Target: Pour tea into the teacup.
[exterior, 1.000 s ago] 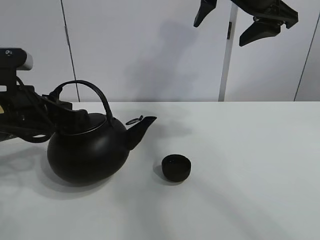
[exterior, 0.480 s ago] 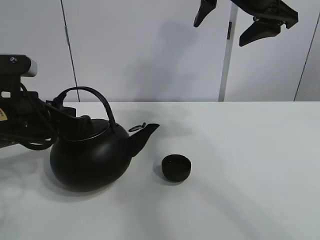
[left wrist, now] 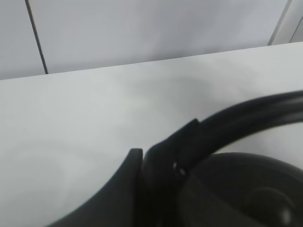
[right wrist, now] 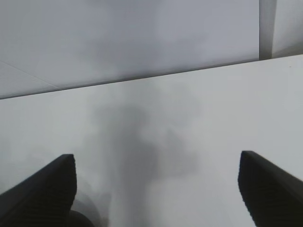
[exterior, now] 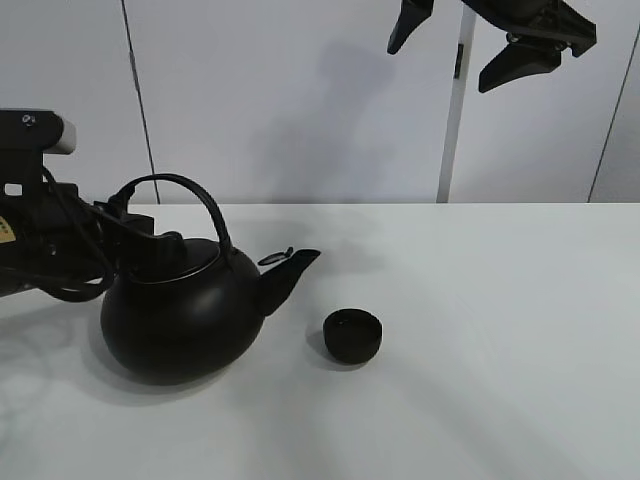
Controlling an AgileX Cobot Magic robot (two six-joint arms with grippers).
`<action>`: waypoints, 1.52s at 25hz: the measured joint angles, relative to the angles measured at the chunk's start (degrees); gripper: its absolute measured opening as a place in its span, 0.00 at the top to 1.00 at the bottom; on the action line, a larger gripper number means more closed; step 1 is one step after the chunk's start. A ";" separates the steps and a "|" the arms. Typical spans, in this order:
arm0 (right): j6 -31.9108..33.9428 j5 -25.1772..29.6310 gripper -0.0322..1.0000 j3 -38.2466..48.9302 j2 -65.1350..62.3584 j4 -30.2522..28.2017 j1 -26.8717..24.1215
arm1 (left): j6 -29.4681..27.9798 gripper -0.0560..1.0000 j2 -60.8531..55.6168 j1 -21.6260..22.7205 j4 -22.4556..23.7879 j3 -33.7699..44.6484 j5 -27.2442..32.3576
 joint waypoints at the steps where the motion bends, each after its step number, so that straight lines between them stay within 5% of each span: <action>1: 0.00 0.00 0.35 0.00 0.00 0.05 0.00 | 0.00 0.86 0.00 0.00 0.34 0.00 0.00; 7: 0.00 0.00 0.35 0.00 0.00 0.06 0.00 | -1.16 0.74 -0.06 -0.20 6.08 0.42 -2.40; 14: 0.00 0.00 0.35 0.00 0.00 0.06 0.00 | -1.87 0.52 -0.62 -0.20 5.29 3.10 -6.17; 29: 0.00 0.00 0.35 0.00 0.00 0.06 0.00 | -2.09 0.42 -1.26 -0.20 4.51 12.35 -11.65; 38: 0.00 0.00 0.35 0.00 0.00 0.06 0.00 | -2.75 0.41 -13.49 -0.20 4.23 14.41 -8.18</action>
